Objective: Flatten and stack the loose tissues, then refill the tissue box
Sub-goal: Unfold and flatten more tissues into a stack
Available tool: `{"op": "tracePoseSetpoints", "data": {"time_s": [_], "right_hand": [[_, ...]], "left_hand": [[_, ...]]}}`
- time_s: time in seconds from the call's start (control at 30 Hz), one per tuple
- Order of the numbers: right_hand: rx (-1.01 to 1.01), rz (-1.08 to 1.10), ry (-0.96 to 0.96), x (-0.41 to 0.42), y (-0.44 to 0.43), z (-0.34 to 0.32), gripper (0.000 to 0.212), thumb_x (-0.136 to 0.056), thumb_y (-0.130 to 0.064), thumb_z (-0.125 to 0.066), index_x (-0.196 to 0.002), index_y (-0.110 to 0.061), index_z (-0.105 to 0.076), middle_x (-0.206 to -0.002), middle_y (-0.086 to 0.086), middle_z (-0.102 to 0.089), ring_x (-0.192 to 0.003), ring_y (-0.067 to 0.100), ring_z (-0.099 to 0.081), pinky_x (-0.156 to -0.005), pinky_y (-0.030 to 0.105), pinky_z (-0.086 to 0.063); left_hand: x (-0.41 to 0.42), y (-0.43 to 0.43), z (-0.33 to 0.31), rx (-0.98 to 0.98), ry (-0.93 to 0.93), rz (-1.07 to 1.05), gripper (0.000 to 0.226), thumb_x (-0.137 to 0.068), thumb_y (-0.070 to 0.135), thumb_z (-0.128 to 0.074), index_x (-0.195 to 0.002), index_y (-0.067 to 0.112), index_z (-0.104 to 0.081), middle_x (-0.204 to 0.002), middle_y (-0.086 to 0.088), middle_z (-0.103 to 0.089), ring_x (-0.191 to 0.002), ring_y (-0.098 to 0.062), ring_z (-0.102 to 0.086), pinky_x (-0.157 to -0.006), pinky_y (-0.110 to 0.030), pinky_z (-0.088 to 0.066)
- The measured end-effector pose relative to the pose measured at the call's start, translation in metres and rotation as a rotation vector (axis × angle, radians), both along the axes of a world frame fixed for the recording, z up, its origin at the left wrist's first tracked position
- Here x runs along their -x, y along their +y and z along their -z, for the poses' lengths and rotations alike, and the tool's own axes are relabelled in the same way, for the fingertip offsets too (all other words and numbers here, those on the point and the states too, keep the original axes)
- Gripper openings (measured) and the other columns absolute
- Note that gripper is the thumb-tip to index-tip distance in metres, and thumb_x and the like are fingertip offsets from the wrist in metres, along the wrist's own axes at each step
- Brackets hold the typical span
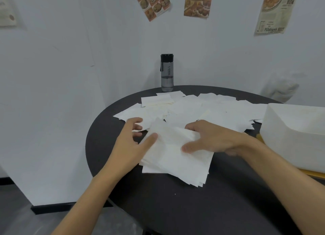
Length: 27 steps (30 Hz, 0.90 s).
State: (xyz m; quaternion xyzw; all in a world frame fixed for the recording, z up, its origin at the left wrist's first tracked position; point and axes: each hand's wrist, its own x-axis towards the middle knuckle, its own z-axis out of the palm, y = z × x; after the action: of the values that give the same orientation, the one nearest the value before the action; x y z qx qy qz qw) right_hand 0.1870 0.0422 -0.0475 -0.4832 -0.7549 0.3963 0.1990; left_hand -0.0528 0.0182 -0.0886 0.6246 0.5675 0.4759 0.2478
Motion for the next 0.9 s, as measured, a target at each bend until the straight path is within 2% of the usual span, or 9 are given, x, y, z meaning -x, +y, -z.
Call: {"op": "tracePoseSetpoints", "data": {"time_s": [0.1,0.2,0.3,0.4,0.5,0.6,0.73,0.8,0.9], "right_hand": [[-0.023,0.167,0.284,0.003,0.006,0.002,0.023,-0.083,-0.016,-0.078,-0.103,-0.01,-0.067,-0.098,0.001,-0.075,-0.091,0.018,-0.073,-0.081,0.031,-0.059],[-0.088,0.291,0.52,0.007,0.009,0.004,0.031,-0.085,-0.017,-0.077,-0.112,-0.009,-0.064,-0.108,0.004,-0.074,-0.099,0.022,-0.072,-0.091,0.045,-0.057],[-0.103,0.306,0.669,0.01,0.008,0.004,0.032,-0.087,-0.014,-0.075,-0.115,-0.007,-0.062,-0.111,0.005,-0.073,-0.101,0.023,-0.072,-0.092,0.048,-0.057],[-0.096,0.278,0.722,0.012,0.008,0.008,0.034,-0.087,-0.015,-0.075,-0.118,-0.01,-0.06,-0.113,0.005,-0.072,-0.105,0.024,-0.07,-0.093,0.05,-0.056],[-0.105,0.221,0.609,0.013,0.011,0.012,0.04,-0.088,-0.017,-0.075,-0.124,-0.017,-0.058,-0.118,-0.001,-0.07,-0.11,0.02,-0.068,-0.095,0.047,-0.056],[-0.168,0.192,0.508,0.015,0.012,0.014,0.048,-0.089,-0.014,-0.073,-0.13,-0.025,-0.052,-0.124,-0.009,-0.066,-0.115,0.013,-0.064,-0.097,0.041,-0.055],[-0.231,0.201,0.56,0.018,0.009,0.011,0.046,-0.092,-0.008,-0.067,-0.132,-0.025,-0.052,-0.125,-0.011,-0.066,-0.116,0.009,-0.064,-0.096,0.036,-0.055],[-0.242,0.206,0.575,0.019,0.007,0.01,0.049,-0.092,-0.008,-0.067,-0.134,-0.026,-0.049,-0.125,-0.011,-0.066,-0.114,0.007,-0.064,-0.092,0.032,-0.056],[-0.23,0.208,0.614,0.019,0.006,0.011,0.051,-0.09,-0.003,-0.068,-0.132,-0.022,-0.045,-0.124,-0.003,-0.064,-0.112,0.008,-0.065,-0.086,0.028,-0.057]], "left_hand": [[-0.002,0.002,-0.006,0.087,-0.285,-0.039,0.073,-0.087,0.045,-0.074,-0.146,0.021,-0.039,-0.128,0.006,-0.06,-0.107,-0.007,-0.065,-0.091,-0.024,-0.049],[-0.01,0.013,-0.012,0.18,-0.631,0.129,0.106,-0.076,0.048,-0.084,-0.152,-0.002,-0.029,-0.126,-0.01,-0.066,-0.109,-0.018,-0.071,-0.106,-0.039,-0.049],[-0.029,0.02,-0.026,0.176,-0.788,0.282,0.101,-0.08,0.042,-0.082,-0.15,-0.009,-0.028,-0.127,-0.013,-0.068,-0.112,-0.026,-0.07,-0.104,-0.043,-0.051],[-0.048,0.025,-0.034,0.096,-0.774,0.324,0.054,-0.091,0.031,-0.071,-0.135,0.004,-0.055,-0.121,-0.007,-0.073,-0.112,-0.024,-0.07,-0.099,-0.045,-0.053],[-0.059,0.029,-0.032,-0.053,-0.663,0.173,0.036,-0.09,0.023,-0.073,-0.123,0.015,-0.062,-0.113,-0.002,-0.074,-0.102,-0.018,-0.072,-0.086,-0.043,-0.061],[-0.058,0.032,-0.029,-0.195,-0.501,0.052,0.035,-0.085,0.02,-0.079,-0.113,0.026,-0.059,-0.107,0.007,-0.071,-0.095,-0.005,-0.071,-0.073,-0.026,-0.061],[-0.057,0.033,-0.028,-0.226,-0.475,0.086,0.041,-0.083,0.021,-0.081,-0.116,0.024,-0.057,-0.111,0.005,-0.07,-0.098,-0.01,-0.071,-0.075,-0.03,-0.062],[-0.058,0.032,-0.028,-0.263,-0.448,0.091,0.044,-0.081,0.02,-0.082,-0.113,0.029,-0.052,-0.111,0.005,-0.067,-0.097,-0.007,-0.069,-0.073,-0.025,-0.06],[-0.058,0.029,-0.026,-0.293,-0.414,0.128,0.06,-0.077,0.026,-0.086,-0.122,0.028,-0.046,-0.113,-0.002,-0.064,-0.098,-0.014,-0.068,-0.069,-0.021,-0.056]]}}
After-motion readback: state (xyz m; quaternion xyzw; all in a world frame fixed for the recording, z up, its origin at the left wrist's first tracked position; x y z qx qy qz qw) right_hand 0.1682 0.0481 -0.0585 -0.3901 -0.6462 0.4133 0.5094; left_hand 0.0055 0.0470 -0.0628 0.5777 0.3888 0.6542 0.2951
